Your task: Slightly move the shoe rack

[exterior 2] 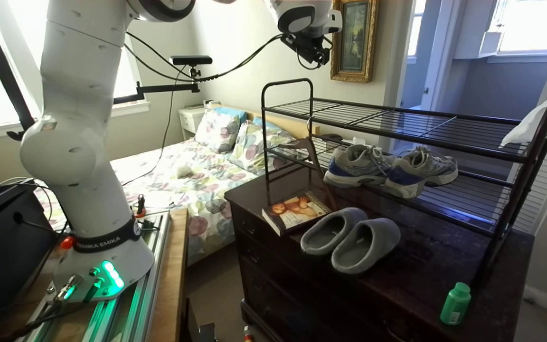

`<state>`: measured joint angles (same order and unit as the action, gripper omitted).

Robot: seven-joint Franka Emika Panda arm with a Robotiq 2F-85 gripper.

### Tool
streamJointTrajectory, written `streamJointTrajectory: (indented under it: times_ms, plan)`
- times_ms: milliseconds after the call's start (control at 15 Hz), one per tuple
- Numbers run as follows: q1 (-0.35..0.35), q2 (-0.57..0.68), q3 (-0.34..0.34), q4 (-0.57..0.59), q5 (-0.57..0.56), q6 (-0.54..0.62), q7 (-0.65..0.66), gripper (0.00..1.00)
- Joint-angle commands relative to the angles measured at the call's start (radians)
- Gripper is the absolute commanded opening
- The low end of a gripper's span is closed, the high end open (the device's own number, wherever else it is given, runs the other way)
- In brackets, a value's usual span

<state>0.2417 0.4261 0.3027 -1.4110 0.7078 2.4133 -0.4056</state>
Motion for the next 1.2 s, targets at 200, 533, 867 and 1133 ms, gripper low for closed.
streamJointTrajectory:
  times_ms: [200,533,867,1133]
  plan:
    - [0.009,0.046,0.034,0.022,0.105,-0.014,0.109,1.0]
    - [-0.019,0.041,0.038,-0.016,0.119,-0.101,0.244,1.0]
    - [-0.044,0.094,0.053,-0.005,0.205,-0.178,0.215,1.0]
    - [-0.049,0.182,0.07,0.036,0.301,-0.206,0.058,1.0]
